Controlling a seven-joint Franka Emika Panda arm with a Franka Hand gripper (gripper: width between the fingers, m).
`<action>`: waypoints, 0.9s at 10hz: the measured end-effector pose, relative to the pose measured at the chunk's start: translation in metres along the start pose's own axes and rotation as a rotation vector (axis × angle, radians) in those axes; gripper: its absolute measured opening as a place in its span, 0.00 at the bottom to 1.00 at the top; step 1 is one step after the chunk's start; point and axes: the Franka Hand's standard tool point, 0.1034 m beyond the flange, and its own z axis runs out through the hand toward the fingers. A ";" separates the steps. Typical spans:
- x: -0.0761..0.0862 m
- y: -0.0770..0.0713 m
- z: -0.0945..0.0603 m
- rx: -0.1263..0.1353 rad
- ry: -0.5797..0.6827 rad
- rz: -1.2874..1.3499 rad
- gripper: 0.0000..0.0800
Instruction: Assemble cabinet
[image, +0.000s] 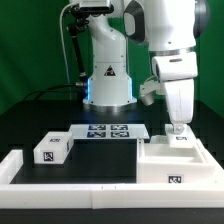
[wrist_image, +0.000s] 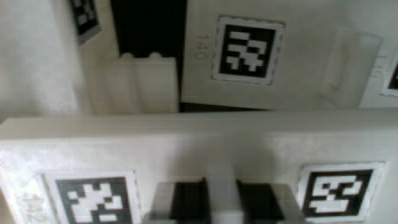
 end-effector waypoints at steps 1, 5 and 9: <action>0.000 0.001 0.000 -0.008 0.003 0.002 0.09; -0.001 0.001 -0.001 -0.009 0.003 0.003 0.09; -0.001 0.028 -0.001 -0.020 0.014 0.023 0.09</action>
Offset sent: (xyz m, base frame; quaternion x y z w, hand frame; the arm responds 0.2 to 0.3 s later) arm 0.0000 0.0000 0.0000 0.0000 0.0000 0.0000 1.0000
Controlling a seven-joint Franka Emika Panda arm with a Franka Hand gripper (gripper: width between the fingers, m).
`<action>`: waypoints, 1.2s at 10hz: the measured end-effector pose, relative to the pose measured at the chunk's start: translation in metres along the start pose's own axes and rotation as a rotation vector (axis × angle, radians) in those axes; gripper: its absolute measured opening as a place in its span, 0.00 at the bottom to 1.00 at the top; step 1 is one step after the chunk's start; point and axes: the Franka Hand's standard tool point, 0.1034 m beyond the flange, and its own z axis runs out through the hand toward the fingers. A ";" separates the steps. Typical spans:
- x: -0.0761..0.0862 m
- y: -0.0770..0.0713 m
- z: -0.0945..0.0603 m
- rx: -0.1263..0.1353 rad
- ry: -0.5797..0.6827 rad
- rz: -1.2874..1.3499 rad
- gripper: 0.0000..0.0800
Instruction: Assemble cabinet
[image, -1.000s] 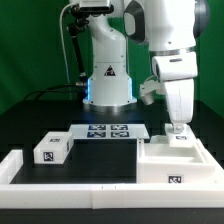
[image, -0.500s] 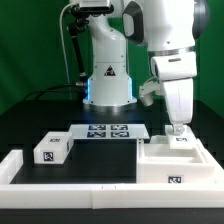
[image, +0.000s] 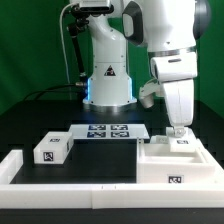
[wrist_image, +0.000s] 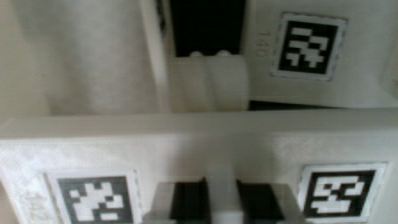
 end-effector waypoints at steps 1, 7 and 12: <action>0.000 0.010 0.000 -0.004 0.004 0.005 0.09; 0.000 0.053 0.000 -0.042 0.029 0.021 0.09; 0.000 0.064 0.000 -0.036 0.022 0.014 0.09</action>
Offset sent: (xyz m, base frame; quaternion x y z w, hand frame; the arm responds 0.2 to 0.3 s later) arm 0.0268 0.0114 -0.0091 0.0014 0.0278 0.0066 0.9996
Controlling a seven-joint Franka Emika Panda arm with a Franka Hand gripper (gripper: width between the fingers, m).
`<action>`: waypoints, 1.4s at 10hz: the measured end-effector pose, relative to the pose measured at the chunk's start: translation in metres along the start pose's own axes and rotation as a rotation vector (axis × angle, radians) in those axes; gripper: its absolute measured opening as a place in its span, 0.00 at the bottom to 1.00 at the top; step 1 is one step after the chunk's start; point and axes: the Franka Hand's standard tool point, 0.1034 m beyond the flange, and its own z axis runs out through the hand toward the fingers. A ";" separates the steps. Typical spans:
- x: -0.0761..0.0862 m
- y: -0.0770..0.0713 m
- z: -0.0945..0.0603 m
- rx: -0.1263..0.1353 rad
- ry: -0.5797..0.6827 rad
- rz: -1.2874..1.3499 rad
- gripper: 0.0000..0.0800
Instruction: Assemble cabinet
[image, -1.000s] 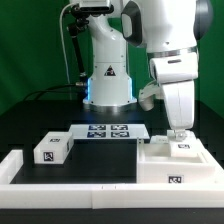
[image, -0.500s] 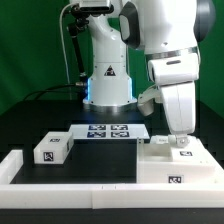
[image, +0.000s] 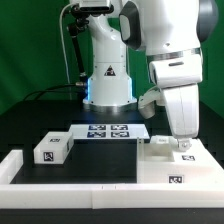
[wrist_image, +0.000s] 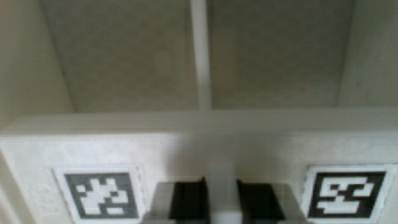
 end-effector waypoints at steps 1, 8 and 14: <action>0.000 0.002 -0.001 -0.002 0.000 -0.004 0.09; -0.005 -0.002 -0.015 -0.013 -0.014 -0.005 0.94; -0.029 -0.077 -0.050 -0.060 -0.071 0.022 1.00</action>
Offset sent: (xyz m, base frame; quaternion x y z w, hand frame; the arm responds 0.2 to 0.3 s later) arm 0.0002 -0.0064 0.0042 0.0079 -0.0220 -0.0194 0.9995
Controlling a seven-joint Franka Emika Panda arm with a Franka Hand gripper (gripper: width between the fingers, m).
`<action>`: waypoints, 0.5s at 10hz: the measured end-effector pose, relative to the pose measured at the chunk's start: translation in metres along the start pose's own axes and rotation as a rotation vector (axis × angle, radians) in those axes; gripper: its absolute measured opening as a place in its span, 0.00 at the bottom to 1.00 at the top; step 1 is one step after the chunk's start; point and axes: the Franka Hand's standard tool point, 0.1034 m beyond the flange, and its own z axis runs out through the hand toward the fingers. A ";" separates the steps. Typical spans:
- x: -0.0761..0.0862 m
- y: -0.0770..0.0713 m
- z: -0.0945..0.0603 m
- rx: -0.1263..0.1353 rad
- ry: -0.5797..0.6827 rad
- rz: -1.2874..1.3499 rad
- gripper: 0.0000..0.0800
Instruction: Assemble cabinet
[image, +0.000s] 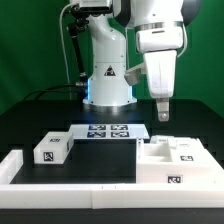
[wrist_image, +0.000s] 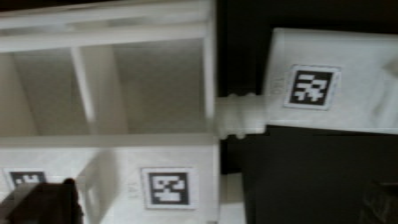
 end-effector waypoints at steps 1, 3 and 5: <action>-0.001 -0.015 0.002 -0.009 0.004 -0.001 1.00; -0.005 -0.040 0.016 -0.007 0.017 -0.002 1.00; -0.005 -0.053 0.029 -0.003 0.037 0.001 1.00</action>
Offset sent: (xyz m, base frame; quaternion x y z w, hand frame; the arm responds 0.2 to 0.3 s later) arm -0.0330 0.0049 -0.0289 -0.0158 0.0241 0.0204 0.9994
